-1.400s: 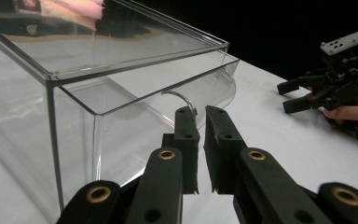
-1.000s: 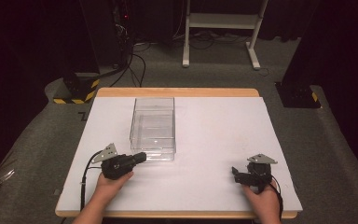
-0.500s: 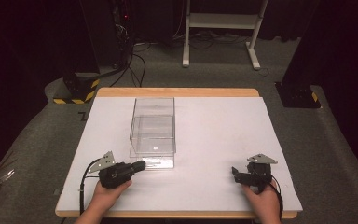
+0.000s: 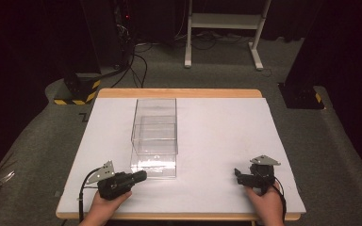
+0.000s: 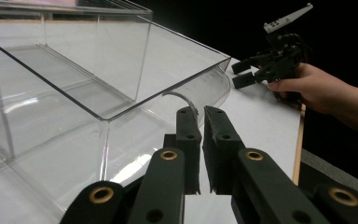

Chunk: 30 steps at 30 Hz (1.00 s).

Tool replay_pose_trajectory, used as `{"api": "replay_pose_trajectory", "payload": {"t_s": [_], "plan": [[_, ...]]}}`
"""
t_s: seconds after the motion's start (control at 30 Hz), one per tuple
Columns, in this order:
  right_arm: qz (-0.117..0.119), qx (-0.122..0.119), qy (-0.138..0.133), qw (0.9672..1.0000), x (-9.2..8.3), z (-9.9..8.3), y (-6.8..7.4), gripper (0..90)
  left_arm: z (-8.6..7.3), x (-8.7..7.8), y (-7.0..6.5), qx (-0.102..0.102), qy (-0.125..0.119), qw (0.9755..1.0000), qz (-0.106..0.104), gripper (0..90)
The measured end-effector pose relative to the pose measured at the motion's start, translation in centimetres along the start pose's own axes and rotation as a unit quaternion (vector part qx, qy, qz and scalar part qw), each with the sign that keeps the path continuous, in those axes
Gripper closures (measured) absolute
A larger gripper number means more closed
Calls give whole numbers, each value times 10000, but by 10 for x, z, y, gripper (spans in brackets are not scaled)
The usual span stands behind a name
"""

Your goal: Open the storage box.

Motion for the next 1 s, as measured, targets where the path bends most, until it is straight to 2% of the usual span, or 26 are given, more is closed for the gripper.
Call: {"api": "replay_pose_trajectory", "payload": {"t_s": [0.43, 1.0], "plan": [[0, 0, -1, 10000, 0, 0, 0, 119, -12, -15, -19, 74, 65, 9999, -91, 853], [-1, 1, -2, 10000, 0, 0, 0, 119, -20, -28, -26, 118, 88, 9997, -189, 853]]}}
Point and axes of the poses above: each handheld gripper's, and its own axes: x roughly forward along the jaws, z roughly out of its top, y roughly to its left, the point moved 10 cm from there along x, roughly forward along the jaws, and after that the axes turned 13 degrees about z, right-handed, at the moved point
